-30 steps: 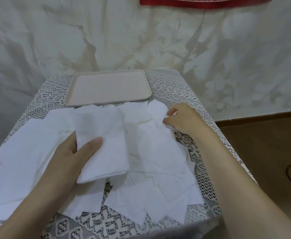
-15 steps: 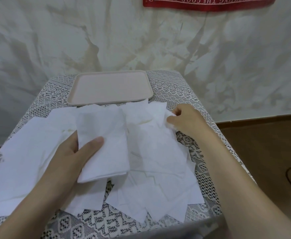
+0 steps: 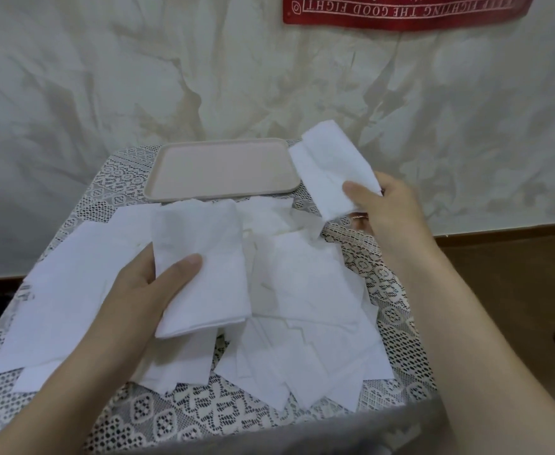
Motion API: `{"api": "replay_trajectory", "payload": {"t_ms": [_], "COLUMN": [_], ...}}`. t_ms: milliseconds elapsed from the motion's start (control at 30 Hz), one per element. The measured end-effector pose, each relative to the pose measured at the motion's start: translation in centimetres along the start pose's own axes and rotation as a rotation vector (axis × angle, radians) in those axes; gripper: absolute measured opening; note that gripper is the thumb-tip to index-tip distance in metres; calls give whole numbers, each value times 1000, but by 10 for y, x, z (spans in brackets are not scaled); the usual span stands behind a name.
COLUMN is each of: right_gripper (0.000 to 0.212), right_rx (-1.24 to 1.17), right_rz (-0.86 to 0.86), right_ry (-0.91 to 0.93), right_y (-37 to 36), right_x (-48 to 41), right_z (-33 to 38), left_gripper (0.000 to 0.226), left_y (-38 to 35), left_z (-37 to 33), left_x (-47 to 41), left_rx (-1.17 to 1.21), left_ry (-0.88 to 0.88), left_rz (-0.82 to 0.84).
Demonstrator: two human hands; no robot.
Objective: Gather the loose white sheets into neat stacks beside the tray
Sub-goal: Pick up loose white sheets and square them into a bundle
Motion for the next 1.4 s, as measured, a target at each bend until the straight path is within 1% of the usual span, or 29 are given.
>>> {"api": "replay_trajectory", "payload": {"t_ms": [67,133,200,267,333,400,433,533,633,700,767,833,900,1033,1100,1200,1267,1400], "right_gripper": [7,9,16,20,21,25,25,20,24,30,28,22,22,17,19,21,19,11], "right_rx": [-82,-54,81,253,397,541,580,606,657,664,667,656,634,642,636,599,535,294], "right_rz": [127,253,341,381,332,248,220,168,160,251,349,337,311,327,301,314,313,278], "right_ry": [-88,-161,-168,-107,10,145,183,201,180,106,31,37,37,51,67,66,33,-112], "right_y": [-18,-38,-52,-57,-53,-45,-44,-43,-42,-40,-42,-45,-51,-62,-59,-56,-50,-31], "right_x": [20,45,69,83,80,70,66,60,56,54,55,52,48,45,43,46,49,50], "right_z": [1,-8,-19,-27,-26,-18,-15,-11,-11,-19,-26,-27,-28,-34,-34,-33,-30,-23], "left_gripper": [35,35,36,32,24,21,21,20,20,19,19,19,19,18,19,17,15,17], "left_y": [3,7,12,18,23,26,27,27,27,27,27,26,26,26,25,24,25,24], "left_z": [-1,-3,-2,1,3,4,4,4,5,5,6,6,6,6,5,5,4,3], "left_x": [-1,-1,-3,-5,-7,-8,-8,-9,-10,-10,-10,-11,-11,-10,-10,-10,-10,-9], "left_rx": [15,18,21,22,27,29,29,35,34,33,27,26,22,28,30,33,36,33], "left_ry": [-7,-15,-16,-13,-13,-14,-14,-12,-10,-8,-4,-6,-9,-7,-8,-11,-11,-13], "left_rz": [-5,-13,-30,-53,-70,-75,-75,-74,-69,-67,-66,-62,-65,-64,-59,-55,-58,-50]}}
Point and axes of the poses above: each hand's wrist, its own x-axis away from the middle knuckle, its own y-axis out of the back of the hand, z = x × y, the point moved 9 cm from there along -x, towards the middle knuckle, and after that the axes turned 9 degrees about -z, right-handed, at the moved point
